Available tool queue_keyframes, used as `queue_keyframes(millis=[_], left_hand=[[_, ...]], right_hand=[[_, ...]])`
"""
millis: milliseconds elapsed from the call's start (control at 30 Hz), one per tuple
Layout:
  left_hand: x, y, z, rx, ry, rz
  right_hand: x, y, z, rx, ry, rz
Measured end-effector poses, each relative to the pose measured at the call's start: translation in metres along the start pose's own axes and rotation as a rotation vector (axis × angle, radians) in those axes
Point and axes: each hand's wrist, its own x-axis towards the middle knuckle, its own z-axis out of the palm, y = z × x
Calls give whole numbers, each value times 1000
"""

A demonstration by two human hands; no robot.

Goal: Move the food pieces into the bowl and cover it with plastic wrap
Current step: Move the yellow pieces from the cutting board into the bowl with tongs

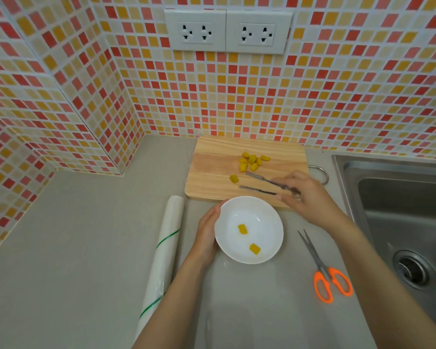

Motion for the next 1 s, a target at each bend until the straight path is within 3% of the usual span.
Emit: queue_keyframes(millis=[333, 633, 900, 1000], left_hand=[[4, -5, -3, 11, -6, 29], [5, -4, -3, 38, -12, 25], [4, -3, -4, 4, -41, 33], [5, -4, -4, 15, -11, 20]], right_hand=[[75, 17, 52, -167, -108, 75], [32, 9, 41, -7, 32, 37], [-31, -10, 11, 16, -229, -17], [-16, -6, 5, 30, -113, -9]])
